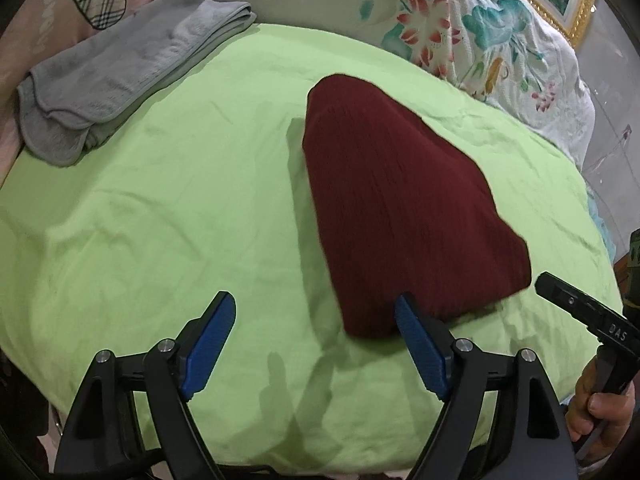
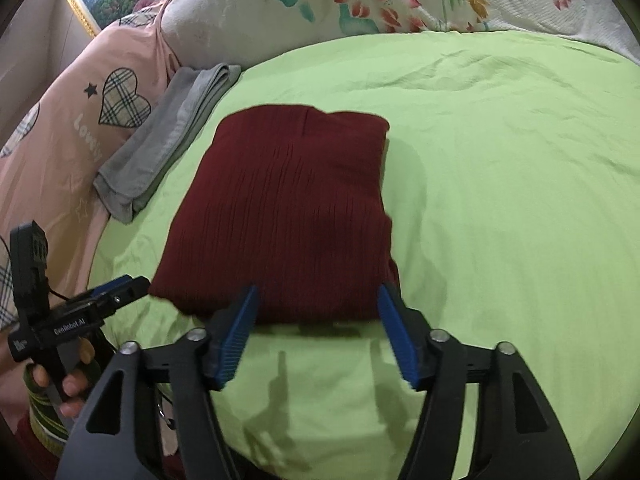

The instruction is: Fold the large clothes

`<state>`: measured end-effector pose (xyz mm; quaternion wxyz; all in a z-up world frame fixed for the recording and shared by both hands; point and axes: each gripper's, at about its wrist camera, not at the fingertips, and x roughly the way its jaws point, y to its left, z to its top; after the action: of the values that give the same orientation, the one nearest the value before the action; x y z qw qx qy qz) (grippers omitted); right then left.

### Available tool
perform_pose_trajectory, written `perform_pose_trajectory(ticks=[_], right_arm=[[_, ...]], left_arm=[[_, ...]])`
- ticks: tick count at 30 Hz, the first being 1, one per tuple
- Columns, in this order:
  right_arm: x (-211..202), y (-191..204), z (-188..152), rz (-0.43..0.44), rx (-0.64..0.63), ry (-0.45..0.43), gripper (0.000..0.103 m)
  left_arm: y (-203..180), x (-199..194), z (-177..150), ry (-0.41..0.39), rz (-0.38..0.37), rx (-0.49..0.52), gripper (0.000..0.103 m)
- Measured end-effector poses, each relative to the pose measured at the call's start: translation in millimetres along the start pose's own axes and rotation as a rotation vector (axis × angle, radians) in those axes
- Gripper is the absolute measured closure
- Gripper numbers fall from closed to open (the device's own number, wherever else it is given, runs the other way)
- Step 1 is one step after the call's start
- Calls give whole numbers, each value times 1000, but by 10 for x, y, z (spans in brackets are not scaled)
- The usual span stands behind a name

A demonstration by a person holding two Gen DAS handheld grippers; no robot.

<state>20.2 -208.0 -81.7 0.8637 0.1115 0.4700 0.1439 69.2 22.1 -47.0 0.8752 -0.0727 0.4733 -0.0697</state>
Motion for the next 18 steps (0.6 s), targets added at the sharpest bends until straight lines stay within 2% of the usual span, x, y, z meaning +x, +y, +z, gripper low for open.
perform_pose_trajectory(ticks=[2, 10, 18], right_arm=[[-19, 9, -96, -7, -3, 7, 31], [-71, 76, -348, -29, -18, 27, 26], [-125, 157, -464, -49, -31, 31, 25]], left_arm=[[1, -3, -87, 21, 32, 16, 20], [4, -26, -338, 46, 94, 58, 20], [-63, -49, -448, 58, 140, 109, 20]])
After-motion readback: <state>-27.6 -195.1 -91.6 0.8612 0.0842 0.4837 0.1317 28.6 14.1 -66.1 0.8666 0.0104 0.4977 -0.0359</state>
